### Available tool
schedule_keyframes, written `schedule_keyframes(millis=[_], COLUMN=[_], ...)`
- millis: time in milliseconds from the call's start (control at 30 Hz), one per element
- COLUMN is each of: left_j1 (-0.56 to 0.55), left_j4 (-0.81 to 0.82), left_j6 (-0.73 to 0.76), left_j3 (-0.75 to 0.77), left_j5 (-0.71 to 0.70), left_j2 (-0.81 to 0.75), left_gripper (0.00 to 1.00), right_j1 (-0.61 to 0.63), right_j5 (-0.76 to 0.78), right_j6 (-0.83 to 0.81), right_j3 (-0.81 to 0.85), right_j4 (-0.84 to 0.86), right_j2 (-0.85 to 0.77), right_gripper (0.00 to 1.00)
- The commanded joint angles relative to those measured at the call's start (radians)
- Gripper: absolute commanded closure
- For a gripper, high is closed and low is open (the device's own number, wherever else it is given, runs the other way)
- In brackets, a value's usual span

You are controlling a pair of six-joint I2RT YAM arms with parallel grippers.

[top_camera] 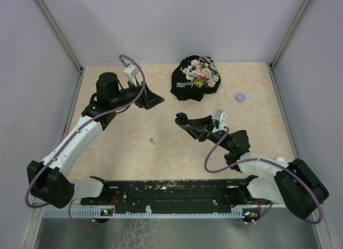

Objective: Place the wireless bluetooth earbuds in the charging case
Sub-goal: Open the charging case, then move the earbud to the center of the board.

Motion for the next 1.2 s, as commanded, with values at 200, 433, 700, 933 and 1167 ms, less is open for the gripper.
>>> schedule_keyframes(millis=[200,433,700,933,1167], left_j1=[0.191,0.253,0.28,0.319,0.339], left_j4=[-0.14,-0.158,-0.155,-0.203,-0.235], left_j6=[0.099,0.13,0.109,0.155,0.158], left_j3=[0.064,0.192,0.377,0.473,0.536], left_j5=[-0.175,-0.253,-0.248,-0.343,-0.312], left_j2=[0.154,0.349,0.592,0.735,0.823], left_gripper=[0.29,0.3,0.32,0.36,0.38], right_j1=[-0.003,-0.003,-0.003,-0.003,-0.002], right_j5=[0.104,0.137,0.156,0.167,0.163], right_j6=[-0.128,-0.154,-0.171,-0.176,-0.175], right_j3=[-0.053,-0.072,-0.077,-0.078,-0.073], right_j4=[0.047,0.044,0.008,0.007,-0.001], right_j2=[-0.011,-0.021,-0.016,0.002,0.018], right_gripper=[1.0,1.0,1.0,1.0,1.0])
